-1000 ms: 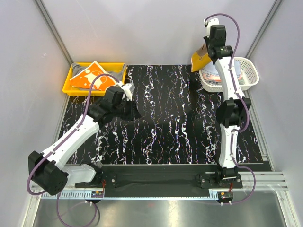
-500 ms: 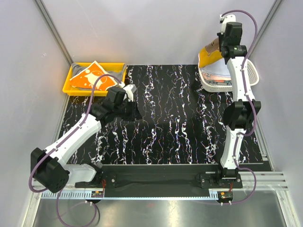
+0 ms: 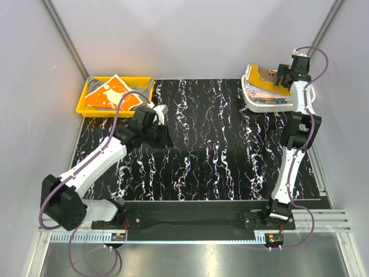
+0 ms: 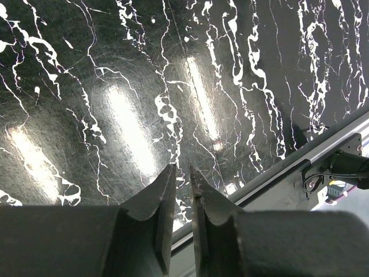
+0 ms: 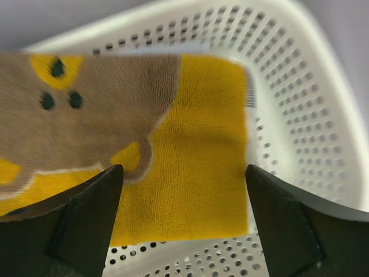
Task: Fold and stack the towels
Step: Neatly place the folded towel into the bin, then grab crumpled towel, then move the towel to the center of the board, then flatten out the crumpled towel
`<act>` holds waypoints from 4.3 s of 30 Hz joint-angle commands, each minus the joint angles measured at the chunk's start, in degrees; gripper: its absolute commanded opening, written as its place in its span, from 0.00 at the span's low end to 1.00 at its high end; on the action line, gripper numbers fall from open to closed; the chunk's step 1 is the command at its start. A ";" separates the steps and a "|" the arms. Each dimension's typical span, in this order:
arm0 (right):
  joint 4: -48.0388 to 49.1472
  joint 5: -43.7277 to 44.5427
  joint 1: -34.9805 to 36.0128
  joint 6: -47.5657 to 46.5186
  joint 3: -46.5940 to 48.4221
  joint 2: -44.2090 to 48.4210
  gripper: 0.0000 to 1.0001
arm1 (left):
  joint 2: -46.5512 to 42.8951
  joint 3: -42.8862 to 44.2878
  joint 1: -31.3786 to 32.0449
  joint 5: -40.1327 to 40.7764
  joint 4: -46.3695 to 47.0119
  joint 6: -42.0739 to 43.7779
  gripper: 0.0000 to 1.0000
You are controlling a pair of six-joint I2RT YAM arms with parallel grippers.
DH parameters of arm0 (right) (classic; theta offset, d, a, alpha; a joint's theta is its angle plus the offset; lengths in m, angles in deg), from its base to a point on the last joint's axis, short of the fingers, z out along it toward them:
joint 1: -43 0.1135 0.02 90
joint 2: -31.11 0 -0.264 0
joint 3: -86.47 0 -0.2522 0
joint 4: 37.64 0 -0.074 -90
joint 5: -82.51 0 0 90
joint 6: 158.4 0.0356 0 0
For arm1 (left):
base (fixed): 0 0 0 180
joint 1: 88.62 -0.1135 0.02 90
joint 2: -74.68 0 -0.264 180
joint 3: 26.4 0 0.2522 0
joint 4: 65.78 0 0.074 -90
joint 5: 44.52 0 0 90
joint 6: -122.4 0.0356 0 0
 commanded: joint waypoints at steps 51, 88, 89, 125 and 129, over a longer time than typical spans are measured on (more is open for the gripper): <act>8.29 -5.67 22.53 23.26 -43.84 36.18 1.00 | 53.37 52.79 -29.36 31.73 1.60 -6.17 0.16; 9.70 -6.99 23.85 25.98 -60.62 51.73 1.00 | 3.52 -2.31 28.81 24.62 18.13 -14.42 0.01; 9.61 -7.16 23.93 25.89 -61.33 51.91 1.00 | 3.70 -3.11 30.22 23.48 18.83 -15.56 0.01; 0.21 5.31 48.54 22.99 -43.84 15.61 0.36 | -0.70 -8.74 -5.00 16.61 11.89 -16.18 0.52; 1.09 6.37 48.54 22.12 -46.56 21.31 0.01 | 2.37 -8.57 -6.68 15.20 15.14 -17.33 0.52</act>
